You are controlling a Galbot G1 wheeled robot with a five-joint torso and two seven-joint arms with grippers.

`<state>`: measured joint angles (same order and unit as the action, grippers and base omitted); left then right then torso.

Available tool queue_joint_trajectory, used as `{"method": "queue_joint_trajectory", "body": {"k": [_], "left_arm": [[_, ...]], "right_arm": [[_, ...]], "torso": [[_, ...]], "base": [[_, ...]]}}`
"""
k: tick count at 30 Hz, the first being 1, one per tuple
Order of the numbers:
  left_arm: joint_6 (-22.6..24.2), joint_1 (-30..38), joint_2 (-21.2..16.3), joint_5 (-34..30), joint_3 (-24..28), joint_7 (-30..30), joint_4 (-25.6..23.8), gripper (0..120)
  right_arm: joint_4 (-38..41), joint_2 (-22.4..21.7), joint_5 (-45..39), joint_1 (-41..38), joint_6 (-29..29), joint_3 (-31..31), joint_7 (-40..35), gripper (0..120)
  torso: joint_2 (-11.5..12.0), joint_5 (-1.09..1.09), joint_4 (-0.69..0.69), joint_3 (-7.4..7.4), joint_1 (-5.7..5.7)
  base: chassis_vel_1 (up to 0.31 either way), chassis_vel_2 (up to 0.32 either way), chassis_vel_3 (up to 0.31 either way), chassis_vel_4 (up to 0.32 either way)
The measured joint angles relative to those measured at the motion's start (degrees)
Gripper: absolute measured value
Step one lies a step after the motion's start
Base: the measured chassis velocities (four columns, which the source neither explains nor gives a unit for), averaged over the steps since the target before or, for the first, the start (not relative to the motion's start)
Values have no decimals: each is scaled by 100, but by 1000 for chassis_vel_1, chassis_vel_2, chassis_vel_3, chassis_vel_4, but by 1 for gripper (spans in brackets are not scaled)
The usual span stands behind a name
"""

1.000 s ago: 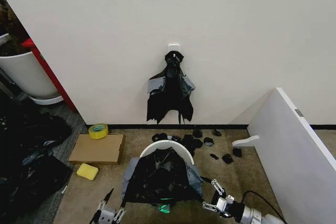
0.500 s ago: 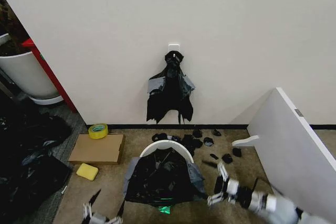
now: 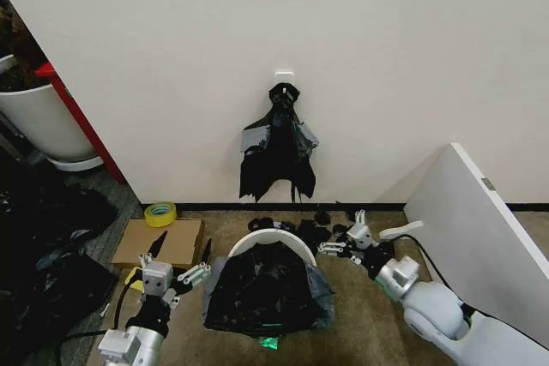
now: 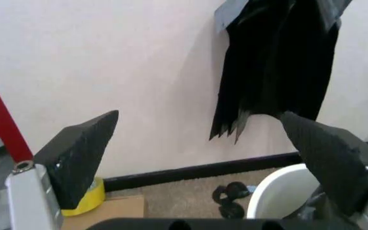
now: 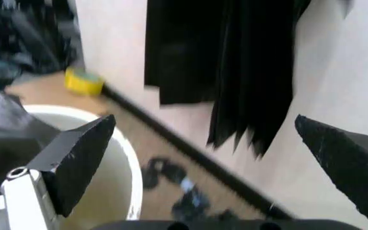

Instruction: Place the garbage bag over the trash bin.

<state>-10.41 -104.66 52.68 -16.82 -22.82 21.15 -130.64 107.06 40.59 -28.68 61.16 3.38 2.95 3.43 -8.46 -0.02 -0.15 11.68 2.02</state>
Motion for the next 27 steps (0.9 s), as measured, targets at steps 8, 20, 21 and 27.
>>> {"method": "queue_joint_trajectory", "body": {"k": [8,20,21,27], "left_arm": [[36,-72,472,101,-33,201,-310,100],[257,14,736,86,-20,444,-316,100],[265,19,738,83,-19,455,-305,100],[346,58,742,34,-15,532,-248,100]], "right_arm": [[-969,345,-170,-1248,-702,194,2600,100],[-2174,1146,569,-2374,-1141,953,3142,100],[-2252,1192,590,-2417,-1146,979,3144,100],[-2544,1306,852,-2562,-1127,1125,3293,84]], "torso": [[0,3,2,0,0],[0,1,1,0,0],[0,2,1,0,0],[0,1,1,-1,0]], "base": [[0,0,0,0],[0,0,0,0],[0,0,0,0],[0,0,0,0]]}}
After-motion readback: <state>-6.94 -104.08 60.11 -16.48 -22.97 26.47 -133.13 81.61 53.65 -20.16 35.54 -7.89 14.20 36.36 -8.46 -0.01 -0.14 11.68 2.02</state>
